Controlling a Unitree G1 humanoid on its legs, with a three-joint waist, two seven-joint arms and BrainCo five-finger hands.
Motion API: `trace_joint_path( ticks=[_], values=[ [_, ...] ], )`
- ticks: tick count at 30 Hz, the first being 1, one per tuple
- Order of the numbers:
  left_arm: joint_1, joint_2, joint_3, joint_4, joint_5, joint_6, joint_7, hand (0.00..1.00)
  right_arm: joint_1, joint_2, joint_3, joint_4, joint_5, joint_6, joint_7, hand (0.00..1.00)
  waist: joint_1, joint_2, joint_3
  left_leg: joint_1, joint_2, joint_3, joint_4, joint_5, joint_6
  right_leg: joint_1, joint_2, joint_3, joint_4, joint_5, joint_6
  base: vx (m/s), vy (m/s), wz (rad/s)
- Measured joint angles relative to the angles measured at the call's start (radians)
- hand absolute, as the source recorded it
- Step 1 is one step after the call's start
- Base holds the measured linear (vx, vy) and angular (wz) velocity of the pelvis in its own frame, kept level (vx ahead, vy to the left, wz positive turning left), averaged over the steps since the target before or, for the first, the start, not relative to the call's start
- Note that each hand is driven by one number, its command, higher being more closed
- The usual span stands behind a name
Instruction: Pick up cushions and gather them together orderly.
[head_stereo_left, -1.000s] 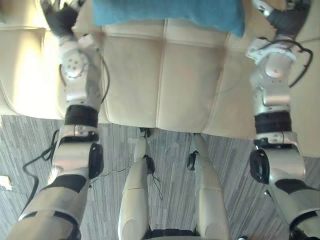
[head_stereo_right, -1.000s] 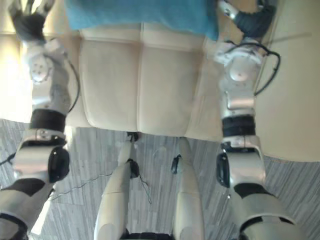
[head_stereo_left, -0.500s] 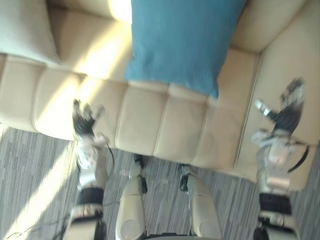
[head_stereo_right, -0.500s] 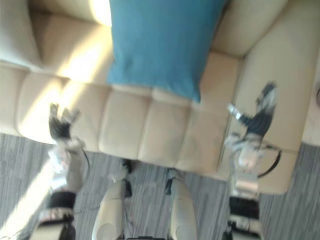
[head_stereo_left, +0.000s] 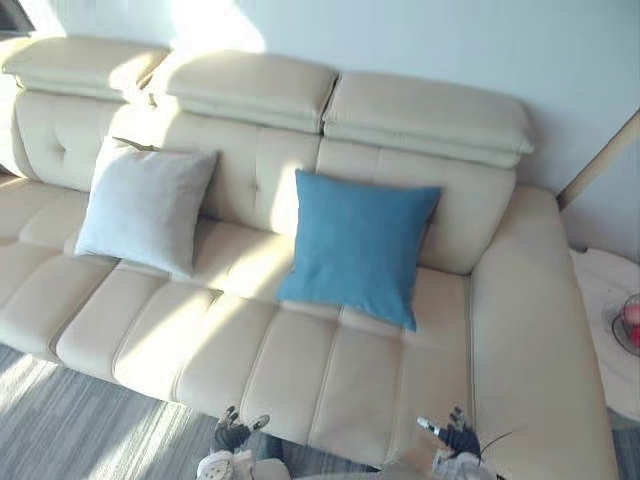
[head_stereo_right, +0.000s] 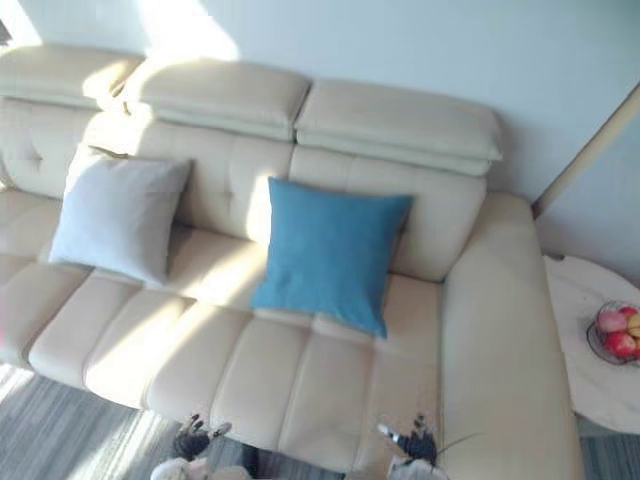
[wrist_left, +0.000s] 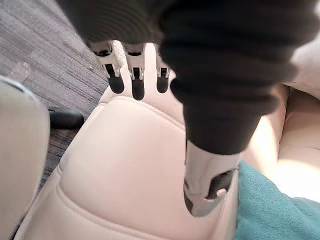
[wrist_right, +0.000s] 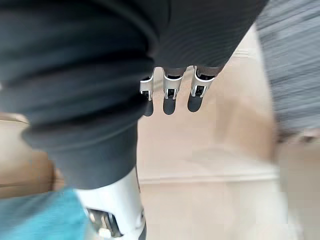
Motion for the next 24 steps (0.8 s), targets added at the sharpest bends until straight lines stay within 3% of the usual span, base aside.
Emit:
trace_joint_path(
  ticks=[6,10,12,14,15,16,17,18,20,21,22,23,24],
  values=[
    [-0.012,0.014,-0.006,0.026,0.043,0.004,-0.011,0.00,-0.028,-0.001,0.000,0.046,0.005,0.015,0.005,0.00,-0.022,-0.015,-0.001,0.031,-0.026,0.008,-0.018,0.002,0.003,0.027,-0.009,0.021,-0.023,0.015,0.016,0.04,0.033,-0.04],
    [-0.047,0.023,-0.016,0.036,0.067,0.004,-0.008,0.00,-0.107,0.000,0.002,0.063,0.006,0.017,0.001,0.00,-0.021,-0.027,0.020,-0.004,-0.032,0.068,-0.016,0.007,0.014,-0.052,-0.016,0.083,0.006,0.043,0.020,-0.05,0.060,-0.47],
    [-0.101,0.034,-0.037,0.037,0.067,0.005,-0.004,0.00,-0.141,0.001,0.009,0.056,0.007,0.019,-0.004,0.00,-0.020,-0.038,0.050,-0.087,-0.028,0.092,0.067,-0.016,0.047,-0.131,-0.030,0.074,0.048,0.097,0.027,-0.13,0.076,-0.24],
    [-0.122,0.021,-0.029,0.019,0.066,0.006,0.005,0.00,-0.139,0.002,0.009,0.019,0.009,0.029,-0.014,0.00,-0.008,-0.028,0.062,-0.110,-0.003,0.118,0.112,-0.033,0.071,-0.145,-0.033,0.058,0.075,0.110,0.031,-0.14,0.072,-0.20],
    [-0.135,0.017,-0.017,0.009,0.066,0.006,0.010,0.00,-0.134,0.007,0.020,0.001,0.009,0.032,-0.017,0.00,-0.004,-0.025,0.082,-0.114,-0.004,0.127,0.142,-0.042,0.084,-0.195,-0.065,0.032,0.350,-0.010,0.002,-0.15,0.035,-0.09],
    [-0.137,0.017,-0.013,0.004,0.065,0.006,0.011,0.00,-0.124,0.010,0.024,-0.008,0.009,0.032,-0.017,0.00,-0.004,-0.026,0.081,-0.117,-0.006,0.120,0.156,-0.046,0.089,-0.203,-0.077,0.028,0.461,-0.050,0.004,-0.14,0.007,0.22],
    [-0.135,0.019,-0.009,-0.021,0.063,0.005,0.012,0.00,-0.113,0.016,0.039,-0.014,0.010,0.032,-0.017,0.00,0.000,-0.036,0.075,-0.129,-0.010,0.107,0.187,-0.050,0.095,-0.193,-0.087,0.031,0.647,-0.100,0.032,-0.12,-0.046,0.27],
    [-0.131,0.023,0.001,-0.040,0.059,0.004,0.013,0.00,-0.111,0.024,0.048,-0.014,0.010,0.032,-0.016,0.00,0.014,-0.051,0.065,-0.151,-0.013,0.108,0.215,-0.050,0.095,-0.176,-0.088,0.043,0.732,-0.121,0.059,-0.09,-0.048,0.19],
    [-0.127,0.023,0.020,-0.049,0.049,0.004,0.015,0.00,-0.135,0.032,0.048,-0.016,0.010,0.031,-0.016,0.00,0.031,-0.071,0.053,-0.228,-0.013,0.113,0.287,-0.049,0.096,-0.135,-0.089,0.070,0.745,-0.133,0.081,-0.15,-0.119,-0.07],
    [-0.126,0.013,0.037,-0.049,0.044,0.008,0.018,0.00,-0.157,0.030,0.047,-0.017,0.010,0.030,-0.019,0.00,0.037,-0.075,0.052,-0.268,-0.009,0.119,0.326,-0.049,0.096,-0.104,-0.084,0.082,0.682,-0.167,0.096,-0.26,-0.166,-0.26],
    [-0.123,-0.009,0.047,-0.048,0.042,0.011,0.026,0.00,-0.188,0.019,0.045,-0.019,0.010,0.030,-0.029,0.00,0.053,-0.057,0.063,-0.300,0.015,0.135,0.351,-0.040,0.086,-0.076,-0.049,0.072,0.584,-0.235,0.065,-0.23,-0.106,-0.33],
    [-0.119,-0.020,0.046,-0.048,0.040,0.013,0.028,0.00,-0.196,0.013,0.043,-0.020,0.011,0.030,-0.035,0.00,0.061,-0.043,0.070,-0.301,0.027,0.141,0.348,-0.034,0.078,-0.067,-0.040,0.063,0.547,-0.252,0.053,-0.38,-0.172,-0.53],
    [-0.111,-0.045,0.046,-0.057,0.028,0.011,0.034,0.00,-0.201,0.006,0.042,-0.030,0.014,0.028,-0.048,0.00,0.076,-0.015,0.072,-0.317,0.055,0.149,0.340,-0.008,0.062,-0.037,-0.005,0.039,0.454,-0.285,0.016,-0.32,-0.159,-0.40]
  ],
)
